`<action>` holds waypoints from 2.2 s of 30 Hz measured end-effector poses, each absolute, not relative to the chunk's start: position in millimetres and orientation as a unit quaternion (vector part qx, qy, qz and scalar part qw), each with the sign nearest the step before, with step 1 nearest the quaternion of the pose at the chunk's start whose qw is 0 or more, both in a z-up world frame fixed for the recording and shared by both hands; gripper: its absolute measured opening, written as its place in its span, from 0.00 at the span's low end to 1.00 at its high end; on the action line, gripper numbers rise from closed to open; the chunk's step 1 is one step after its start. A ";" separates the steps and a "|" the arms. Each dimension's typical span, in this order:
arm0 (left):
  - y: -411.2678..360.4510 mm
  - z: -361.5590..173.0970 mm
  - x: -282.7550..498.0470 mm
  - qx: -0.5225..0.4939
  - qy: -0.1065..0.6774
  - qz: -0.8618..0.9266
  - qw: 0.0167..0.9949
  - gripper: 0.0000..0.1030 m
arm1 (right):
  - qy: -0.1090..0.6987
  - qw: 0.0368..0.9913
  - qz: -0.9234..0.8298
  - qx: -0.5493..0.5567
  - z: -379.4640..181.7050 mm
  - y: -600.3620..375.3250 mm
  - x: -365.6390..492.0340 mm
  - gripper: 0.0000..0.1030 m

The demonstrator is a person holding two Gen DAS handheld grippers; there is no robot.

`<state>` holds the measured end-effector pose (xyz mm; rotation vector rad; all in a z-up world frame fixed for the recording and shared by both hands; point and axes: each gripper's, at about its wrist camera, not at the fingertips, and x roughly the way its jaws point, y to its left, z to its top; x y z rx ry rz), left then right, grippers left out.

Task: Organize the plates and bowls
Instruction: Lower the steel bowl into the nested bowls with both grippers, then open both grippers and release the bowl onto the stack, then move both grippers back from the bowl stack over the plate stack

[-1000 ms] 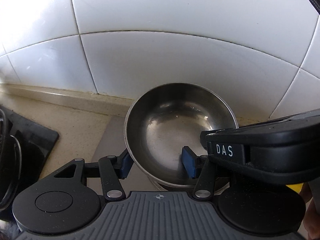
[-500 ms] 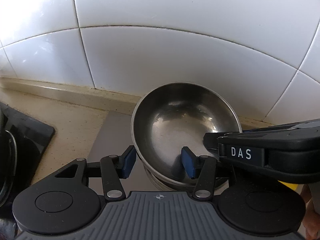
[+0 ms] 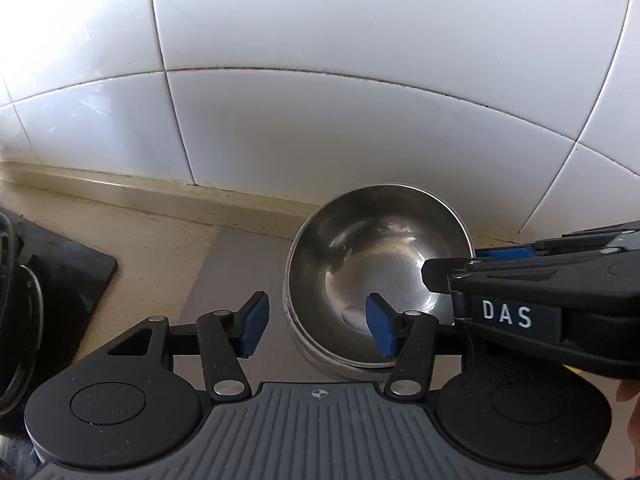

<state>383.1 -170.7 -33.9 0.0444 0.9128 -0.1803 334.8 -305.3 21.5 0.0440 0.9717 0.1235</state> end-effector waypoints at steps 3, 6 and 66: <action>-169.3 -31.3 379.5 0.022 0.436 -0.084 0.896 0.55 | 0.462 0.884 0.062 0.019 26.0 -304.3 329.3 0.09; -166.3 -28.0 375.1 0.022 0.432 -0.082 0.898 0.57 | 0.457 0.887 0.063 0.022 31.4 -304.3 323.5 0.09; -108.4 -13.0 225.8 0.015 0.424 -0.050 0.904 0.86 | 0.421 0.903 0.079 0.044 53.3 -266.6 149.7 0.41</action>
